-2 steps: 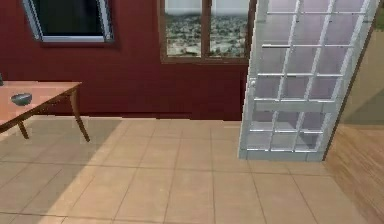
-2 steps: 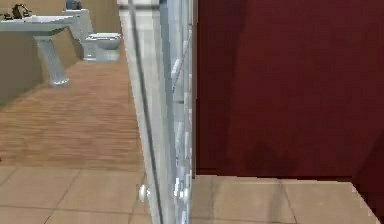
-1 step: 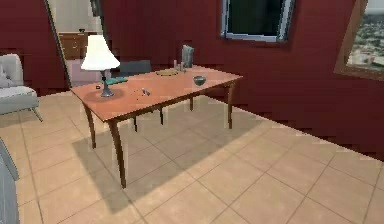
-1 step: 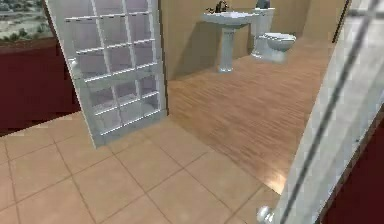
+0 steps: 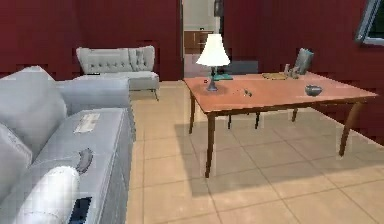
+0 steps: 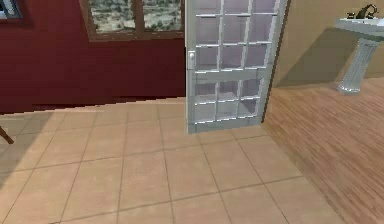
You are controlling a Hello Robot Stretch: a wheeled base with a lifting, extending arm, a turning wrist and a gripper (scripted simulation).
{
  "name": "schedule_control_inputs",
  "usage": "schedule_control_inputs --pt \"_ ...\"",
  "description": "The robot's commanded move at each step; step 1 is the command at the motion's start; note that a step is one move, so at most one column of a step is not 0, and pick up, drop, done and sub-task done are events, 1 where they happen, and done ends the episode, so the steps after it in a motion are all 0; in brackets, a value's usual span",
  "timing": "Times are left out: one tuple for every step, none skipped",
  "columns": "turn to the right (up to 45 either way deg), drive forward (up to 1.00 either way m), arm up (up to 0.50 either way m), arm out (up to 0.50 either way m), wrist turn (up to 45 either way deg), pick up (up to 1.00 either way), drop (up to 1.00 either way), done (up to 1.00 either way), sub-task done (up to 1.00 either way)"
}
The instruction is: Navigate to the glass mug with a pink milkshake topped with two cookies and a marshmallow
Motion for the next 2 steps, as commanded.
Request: schedule_control_inputs --pt "0.0 0.1 0.0 0.0 0.0 0.0 0.0 0.0 0.0" --pt "-6.0 0.0 0.0 0.0 0.0 0.0 0.0 0.0 0.0"
